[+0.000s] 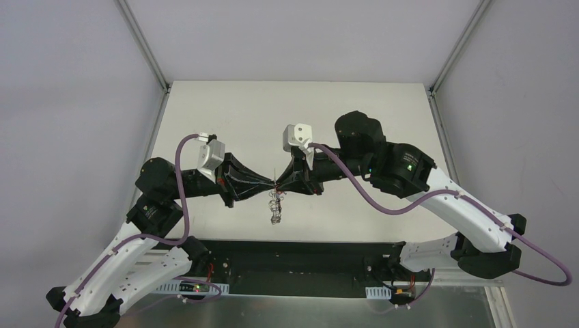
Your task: Put the keys on the keyring
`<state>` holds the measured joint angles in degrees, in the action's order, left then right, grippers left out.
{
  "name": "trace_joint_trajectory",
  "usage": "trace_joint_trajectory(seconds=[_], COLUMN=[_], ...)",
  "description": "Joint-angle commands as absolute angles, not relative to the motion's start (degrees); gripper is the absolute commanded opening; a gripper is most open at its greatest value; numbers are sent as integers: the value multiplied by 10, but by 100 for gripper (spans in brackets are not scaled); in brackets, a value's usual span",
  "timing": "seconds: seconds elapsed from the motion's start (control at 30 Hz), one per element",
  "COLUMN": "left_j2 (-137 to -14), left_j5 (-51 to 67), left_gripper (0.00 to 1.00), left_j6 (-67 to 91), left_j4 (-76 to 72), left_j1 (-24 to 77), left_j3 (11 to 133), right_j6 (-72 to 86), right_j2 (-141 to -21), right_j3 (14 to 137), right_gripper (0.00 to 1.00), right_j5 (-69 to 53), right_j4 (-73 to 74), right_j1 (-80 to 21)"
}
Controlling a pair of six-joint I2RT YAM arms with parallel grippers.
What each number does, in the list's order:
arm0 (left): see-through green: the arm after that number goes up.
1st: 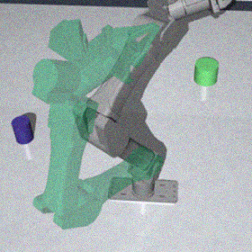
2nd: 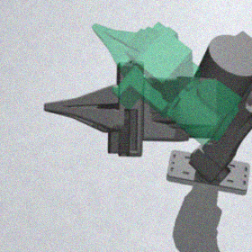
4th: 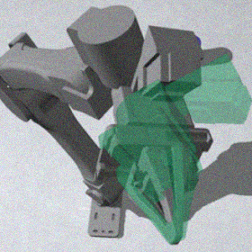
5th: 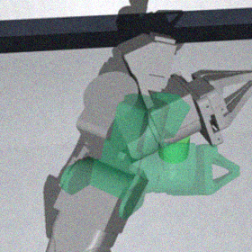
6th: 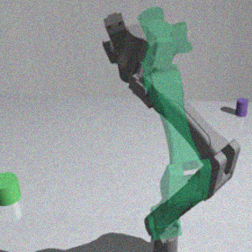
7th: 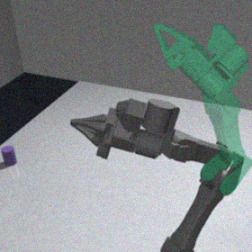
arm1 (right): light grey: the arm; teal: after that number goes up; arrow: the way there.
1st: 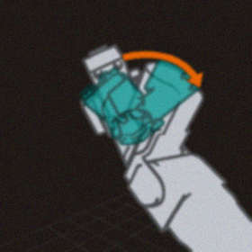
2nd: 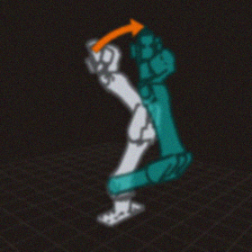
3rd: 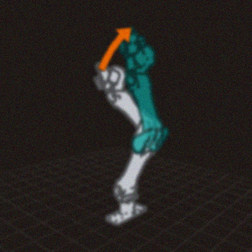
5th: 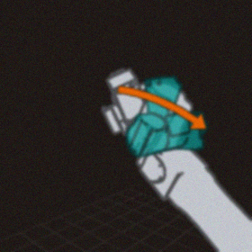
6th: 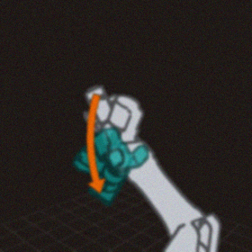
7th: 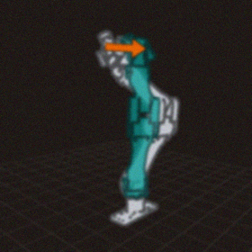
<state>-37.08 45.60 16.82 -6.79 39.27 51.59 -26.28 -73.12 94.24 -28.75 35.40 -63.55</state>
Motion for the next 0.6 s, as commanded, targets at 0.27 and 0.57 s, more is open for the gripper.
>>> trace_joint_trajectory(seconds=[0.27,0.57], left_j2=[-368,-365], left_j5=[458,472], left_gripper=[0,0], left_j6=[175,163], left_j4=[-126,-98], left_j1=[390,390], left_j3=[511,516], right_j6=[-254,-251], right_j2=[-738,-744], right_j3=[966,978], right_gripper=[6,0], right_j5=[-294,-270], right_j4=[321,337], right_j1=[-639,-639])
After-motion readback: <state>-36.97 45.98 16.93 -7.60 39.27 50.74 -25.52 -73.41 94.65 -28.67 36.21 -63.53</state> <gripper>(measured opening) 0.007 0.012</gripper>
